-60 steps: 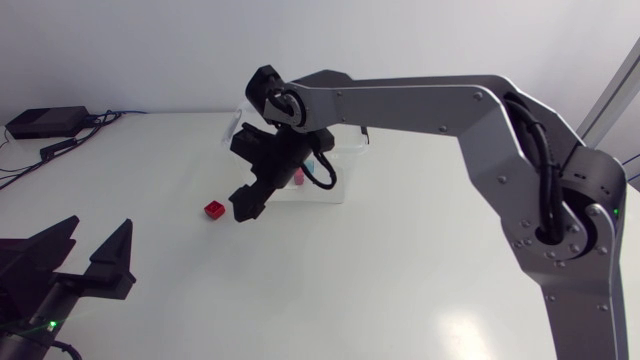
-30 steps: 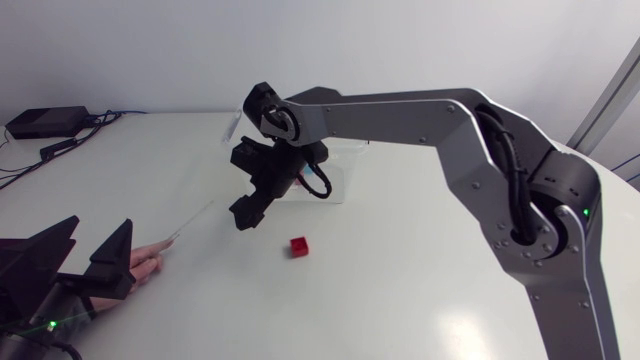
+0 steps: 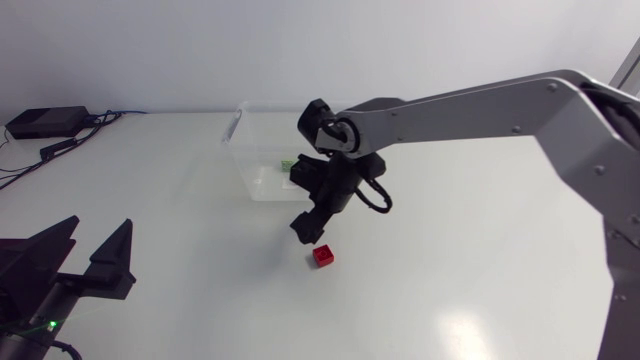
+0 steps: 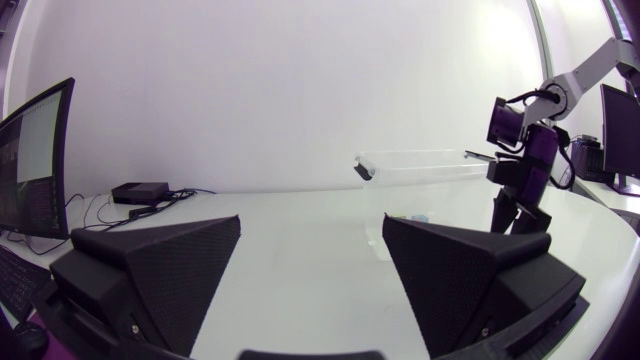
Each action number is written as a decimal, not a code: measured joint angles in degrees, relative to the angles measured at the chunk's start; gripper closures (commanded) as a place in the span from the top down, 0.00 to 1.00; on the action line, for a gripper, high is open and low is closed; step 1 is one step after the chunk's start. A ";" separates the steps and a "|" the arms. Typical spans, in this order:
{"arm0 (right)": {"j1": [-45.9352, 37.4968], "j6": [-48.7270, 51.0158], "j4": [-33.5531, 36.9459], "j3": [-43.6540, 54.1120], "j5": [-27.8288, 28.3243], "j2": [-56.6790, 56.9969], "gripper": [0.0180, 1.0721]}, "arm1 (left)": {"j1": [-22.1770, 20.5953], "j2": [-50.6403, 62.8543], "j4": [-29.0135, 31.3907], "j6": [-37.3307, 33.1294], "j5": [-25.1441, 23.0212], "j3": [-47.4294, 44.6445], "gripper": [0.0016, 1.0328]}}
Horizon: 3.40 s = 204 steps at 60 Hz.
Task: Place the duplo bricks in the container
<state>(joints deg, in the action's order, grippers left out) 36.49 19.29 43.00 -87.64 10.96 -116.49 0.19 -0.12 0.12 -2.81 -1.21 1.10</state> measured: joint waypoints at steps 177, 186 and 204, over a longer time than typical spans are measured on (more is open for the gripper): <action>-7.74 -20.76 -6.60 -8.90 -11.47 14.14 0.95 | 0.00 0.00 0.00 0.00 0.00 0.00 0.96; -7.80 -20.79 -6.62 -4.00 -12.00 21.51 0.95 | 0.00 0.00 0.00 0.00 0.00 0.00 0.96; -10.01 -20.74 -11.89 12.39 -16.35 37.64 0.95 | 0.00 0.00 0.00 0.00 0.00 0.00 0.96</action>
<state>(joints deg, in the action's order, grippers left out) 26.48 -1.45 31.11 -75.24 -5.39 -78.85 0.19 -0.12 0.12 -2.81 -1.21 1.10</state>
